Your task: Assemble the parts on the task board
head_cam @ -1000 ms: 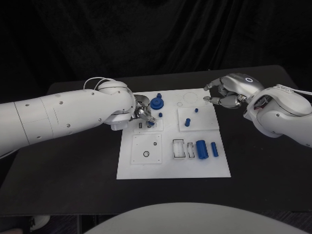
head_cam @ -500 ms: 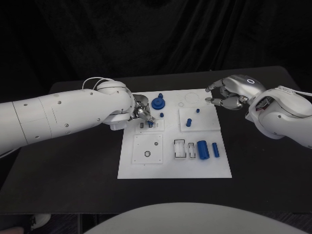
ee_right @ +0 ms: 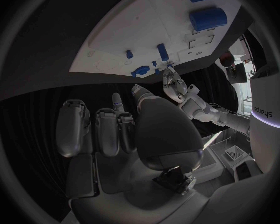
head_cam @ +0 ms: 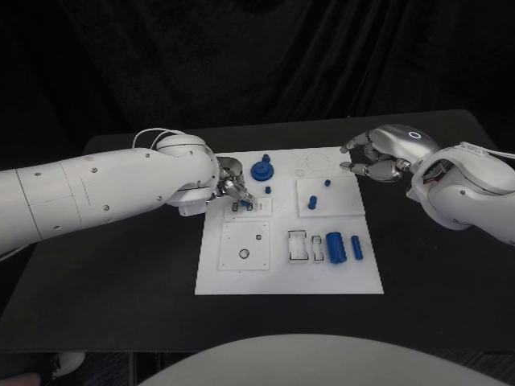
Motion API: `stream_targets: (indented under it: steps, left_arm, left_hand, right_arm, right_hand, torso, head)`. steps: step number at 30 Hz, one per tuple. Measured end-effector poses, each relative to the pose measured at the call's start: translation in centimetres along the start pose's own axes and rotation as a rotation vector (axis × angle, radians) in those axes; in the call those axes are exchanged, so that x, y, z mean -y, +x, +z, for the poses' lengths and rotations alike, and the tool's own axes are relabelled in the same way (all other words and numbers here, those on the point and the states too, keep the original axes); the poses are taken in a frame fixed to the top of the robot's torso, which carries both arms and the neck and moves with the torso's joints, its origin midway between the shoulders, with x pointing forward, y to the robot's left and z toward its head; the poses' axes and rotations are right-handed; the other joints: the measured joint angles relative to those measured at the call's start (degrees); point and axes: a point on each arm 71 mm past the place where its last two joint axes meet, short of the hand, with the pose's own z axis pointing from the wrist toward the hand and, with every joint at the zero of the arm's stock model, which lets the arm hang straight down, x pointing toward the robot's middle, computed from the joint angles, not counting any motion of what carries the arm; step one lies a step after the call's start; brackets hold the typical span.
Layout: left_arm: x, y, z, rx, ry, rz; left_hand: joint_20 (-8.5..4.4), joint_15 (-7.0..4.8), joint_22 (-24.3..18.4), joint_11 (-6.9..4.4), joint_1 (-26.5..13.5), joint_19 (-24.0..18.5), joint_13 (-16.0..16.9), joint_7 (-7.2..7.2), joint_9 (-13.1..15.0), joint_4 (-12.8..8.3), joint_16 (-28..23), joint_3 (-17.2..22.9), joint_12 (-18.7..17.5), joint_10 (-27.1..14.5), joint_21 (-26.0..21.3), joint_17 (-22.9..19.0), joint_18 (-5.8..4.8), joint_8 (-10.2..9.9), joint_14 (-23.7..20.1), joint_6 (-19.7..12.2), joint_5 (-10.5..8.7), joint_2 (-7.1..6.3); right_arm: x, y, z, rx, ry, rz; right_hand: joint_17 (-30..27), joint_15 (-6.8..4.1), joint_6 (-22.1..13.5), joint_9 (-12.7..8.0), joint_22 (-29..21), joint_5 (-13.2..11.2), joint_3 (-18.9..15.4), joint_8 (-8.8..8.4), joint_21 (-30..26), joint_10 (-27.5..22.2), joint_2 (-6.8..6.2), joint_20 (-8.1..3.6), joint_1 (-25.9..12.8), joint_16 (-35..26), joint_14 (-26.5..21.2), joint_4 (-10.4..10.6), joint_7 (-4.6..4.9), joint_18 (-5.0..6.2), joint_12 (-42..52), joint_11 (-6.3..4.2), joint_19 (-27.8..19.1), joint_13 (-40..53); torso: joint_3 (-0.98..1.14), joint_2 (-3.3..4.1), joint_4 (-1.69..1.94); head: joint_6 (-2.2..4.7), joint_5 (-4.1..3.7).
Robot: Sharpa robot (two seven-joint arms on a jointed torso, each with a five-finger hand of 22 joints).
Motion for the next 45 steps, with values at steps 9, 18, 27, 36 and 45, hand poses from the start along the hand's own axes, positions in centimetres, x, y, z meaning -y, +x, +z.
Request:
stream_targets:
  steps: [9, 18, 27, 36, 45]
  left_arm:
    - [-0.2, 0.5, 0.2, -0.01, -0.003, -0.004]
    - [-0.3, 0.9, 0.4, -0.002, 0.006, -0.02]
    - [-0.5, 1.1, 0.5, 0.02, 0.016, -0.042]
    - [-0.7, 1.2, 0.4, 0.034, 0.024, -0.055]
    - [-1.0, 1.6, 0.1, 0.047, 0.032, -0.07]
  left_hand:
    - [0.0, 0.0, 0.0, 0.0, -1.4, 0.0, 0.0, 0.02, 0.7, 0.2, 0.0, 0.7, 0.0, 0.0, -0.2, 0.0, 0.0, -0.4, 0.0, 0.0, -2.57, -0.14]
    - [0.0, 0.0, 0.0, 0.0, -1.4, 0.0, 0.0, 0.02, 0.9, 0.4, 0.0, 0.9, 0.0, 0.0, -0.2, 0.0, 0.0, -0.7, 0.0, 0.0, -3.23, -0.14]
    - [0.0, 0.01, 0.0, 0.0, -1.6, 0.0, 0.0, 0.23, 0.8, 0.6, 0.0, 1.0, 0.0, 0.0, -0.2, 0.0, 0.0, -0.9, 0.0, 0.2, -3.23, 0.08]
    - [0.0, 0.01, 0.0, 0.0, -1.6, 0.0, 0.0, 0.01, 1.2, 0.5, 0.0, 1.6, 0.0, 0.0, -0.2, 0.0, 0.0, -1.1, 0.0, 0.6, -2.37, 0.08]
    - [0.0, 0.01, 0.0, -0.18, -2.0, 0.0, 0.0, -0.11, 1.9, -0.1, 0.0, 2.5, 0.0, 0.2, -0.2, 0.0, 0.0, -1.3, 0.0, 1.1, -0.18, -0.29]
  right_arm:
    - [0.0, 0.1, 0.1, -0.006, 0.0, -0.001]
    - [0.0, 0.1, 0.0, -0.01, 0.001, -0.001]
    - [0.0, 0.1, 0.0, -0.011, 0.003, -0.002]
    - [0.1, 0.1, 0.0, -0.013, 0.005, -0.002]
    - [0.2, 0.1, -0.1, -0.016, 0.008, -0.002]
  right_hand:
    - [0.0, 0.0, 0.0, -0.1, 0.0, 0.2, 0.0, 0.0, -0.2, 0.0, 0.0, 0.0, 0.0, 0.0, 0.0, 0.0, 0.0, 0.0, 0.0, 0.0, 0.0, 0.0]
    - [0.0, 0.0, 0.0, -0.1, 0.0, 0.2, 0.0, 0.0, -0.2, 0.0, 0.0, 0.0, 0.0, 0.0, 0.0, 0.0, 0.0, 0.0, 0.0, 0.0, 0.0, 0.0]
    - [0.0, 0.0, 0.0, -0.1, 0.0, 0.2, 0.0, 0.0, -0.2, 0.0, 0.0, 0.0, 0.0, 0.0, 0.0, 0.0, 0.0, 0.0, 0.0, 0.0, 0.0, 0.0]
    - [0.0, 0.0, 0.2, -0.1, 0.0, 0.7, 0.2, -0.22, -0.2, 0.0, 0.0, 0.0, 0.0, -0.3, 0.0, -0.2, 0.2, 0.0, 0.0, 0.0, 0.0, 0.0]
    - [0.0, 0.0, 0.2, -0.2, 0.0, 1.1, 0.3, -0.22, -0.2, 0.0, -0.01, 0.0, 0.0, -0.2, 0.0, 0.0, 0.2, 0.0, 0.0, 0.0, 0.0, 0.0]
  torso:
    - [0.03, 0.04, -0.11]
    - [0.05, 0.07, -0.12]
    - [0.04, 0.12, -0.2]
    - [0.03, 0.15, -0.24]
    - [0.05, 0.12, -0.2]
  head:
    - [0.0, 0.21]
    - [0.0, 0.03]
    - [0.0, 0.16]
    - [0.0, 0.1]
    - [0.0, 0.19]
